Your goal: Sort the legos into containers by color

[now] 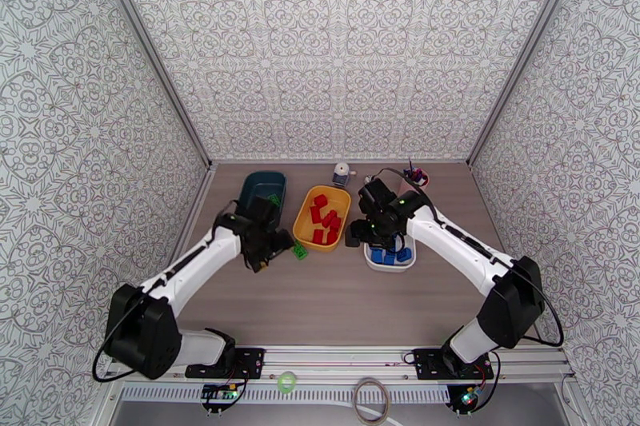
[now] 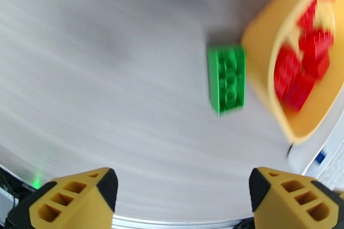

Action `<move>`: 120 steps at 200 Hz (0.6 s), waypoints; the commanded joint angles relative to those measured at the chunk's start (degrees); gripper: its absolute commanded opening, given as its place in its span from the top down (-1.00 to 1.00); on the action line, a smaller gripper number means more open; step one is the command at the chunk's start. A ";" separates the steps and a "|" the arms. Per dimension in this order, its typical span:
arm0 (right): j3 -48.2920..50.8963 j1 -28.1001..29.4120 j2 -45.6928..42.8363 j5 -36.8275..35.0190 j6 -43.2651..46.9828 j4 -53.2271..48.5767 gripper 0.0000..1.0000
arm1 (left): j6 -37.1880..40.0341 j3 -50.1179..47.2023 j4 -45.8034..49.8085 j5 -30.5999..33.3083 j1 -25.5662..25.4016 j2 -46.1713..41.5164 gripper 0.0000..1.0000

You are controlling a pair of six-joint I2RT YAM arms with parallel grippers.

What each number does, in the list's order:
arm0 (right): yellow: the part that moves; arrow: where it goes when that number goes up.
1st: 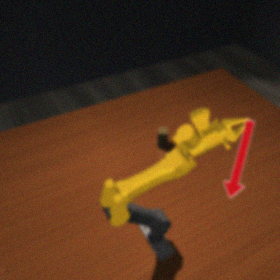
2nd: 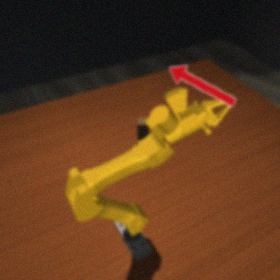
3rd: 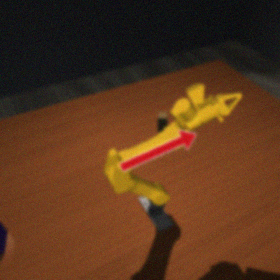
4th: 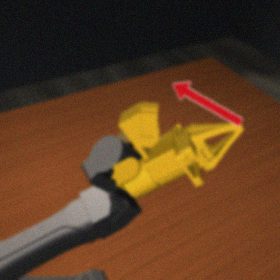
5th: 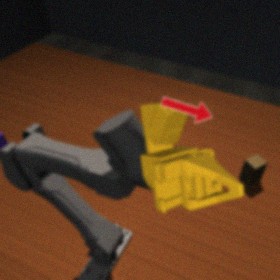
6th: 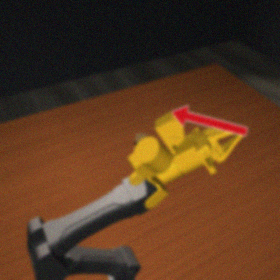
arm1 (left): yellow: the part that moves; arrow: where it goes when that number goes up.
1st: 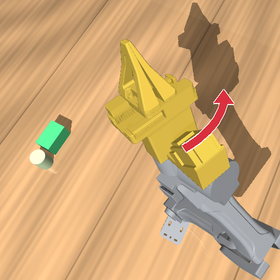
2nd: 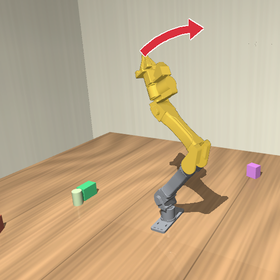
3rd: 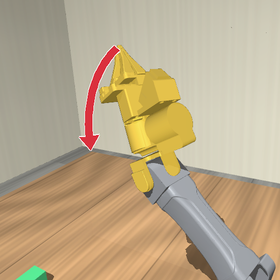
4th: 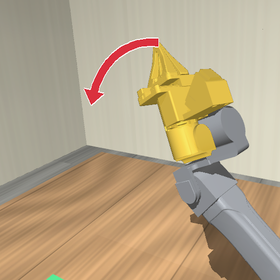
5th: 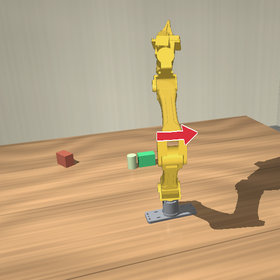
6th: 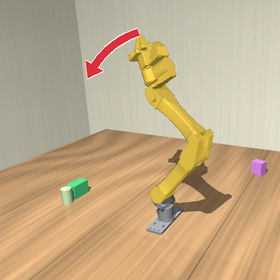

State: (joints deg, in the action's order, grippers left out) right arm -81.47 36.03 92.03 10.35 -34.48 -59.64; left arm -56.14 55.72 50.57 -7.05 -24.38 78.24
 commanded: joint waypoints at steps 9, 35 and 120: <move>-1.73 -0.43 1.80 1.60 0.91 0.68 -0.46 | -4.27 -2.84 -6.58 3.03 -4.76 2.19 -0.77; -2.20 -0.44 1.55 1.21 1.71 -0.29 -0.46 | -4.17 -0.97 -7.24 5.53 -7.27 7.74 -0.78; -0.79 -0.39 -1.45 -0.74 2.16 -2.06 -0.46 | -1.02 7.81 -9.15 9.32 -8.49 20.33 -0.85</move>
State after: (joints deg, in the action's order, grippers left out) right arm -81.65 36.03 92.71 10.94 -32.97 -60.51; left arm -58.33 60.38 42.94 0.30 -32.49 96.53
